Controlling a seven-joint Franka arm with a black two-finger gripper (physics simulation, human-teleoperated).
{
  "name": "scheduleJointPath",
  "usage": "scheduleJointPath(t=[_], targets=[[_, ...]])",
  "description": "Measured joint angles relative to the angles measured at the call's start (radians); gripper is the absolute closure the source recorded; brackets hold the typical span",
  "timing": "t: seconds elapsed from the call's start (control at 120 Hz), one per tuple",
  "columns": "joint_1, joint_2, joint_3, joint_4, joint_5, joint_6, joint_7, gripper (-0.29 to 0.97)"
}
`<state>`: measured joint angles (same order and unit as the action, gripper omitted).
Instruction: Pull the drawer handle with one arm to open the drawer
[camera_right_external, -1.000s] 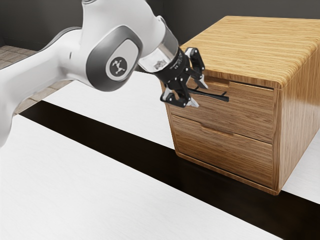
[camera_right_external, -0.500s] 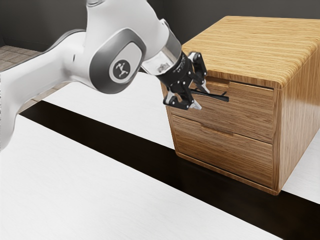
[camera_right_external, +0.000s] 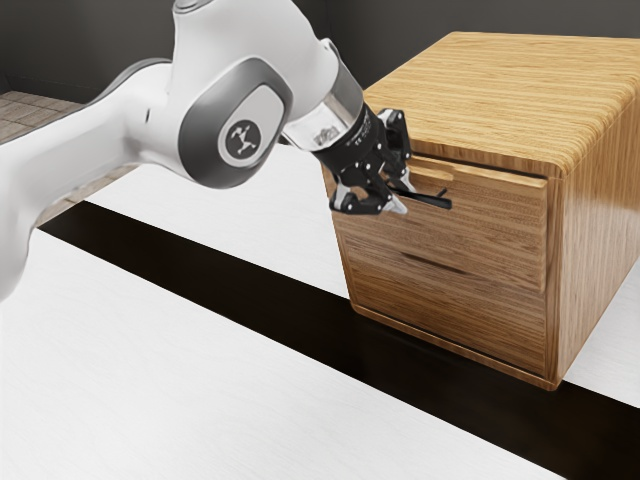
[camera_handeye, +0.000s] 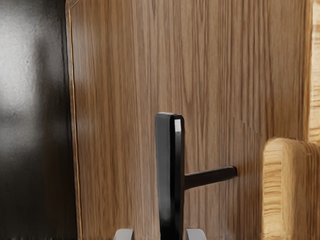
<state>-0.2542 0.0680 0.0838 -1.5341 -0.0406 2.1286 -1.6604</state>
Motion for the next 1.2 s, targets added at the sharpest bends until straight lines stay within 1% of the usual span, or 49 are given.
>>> scheduleJointPath(t=[0.417,0.567,0.767,0.95,1.2], targets=[[-0.001,-0.007,-0.005,-0.003,-0.028,0.000,0.006,0.69],[-0.006,-0.029,-0.006,-0.011,-0.030,-0.004,0.007,0.69],[-0.015,-0.043,0.000,-0.034,-0.030,-0.014,0.009,0.68],[-0.020,-0.082,0.003,-0.067,-0.030,-0.017,0.010,0.68],[-0.028,-0.093,0.009,-0.088,-0.030,-0.020,0.011,0.68]])
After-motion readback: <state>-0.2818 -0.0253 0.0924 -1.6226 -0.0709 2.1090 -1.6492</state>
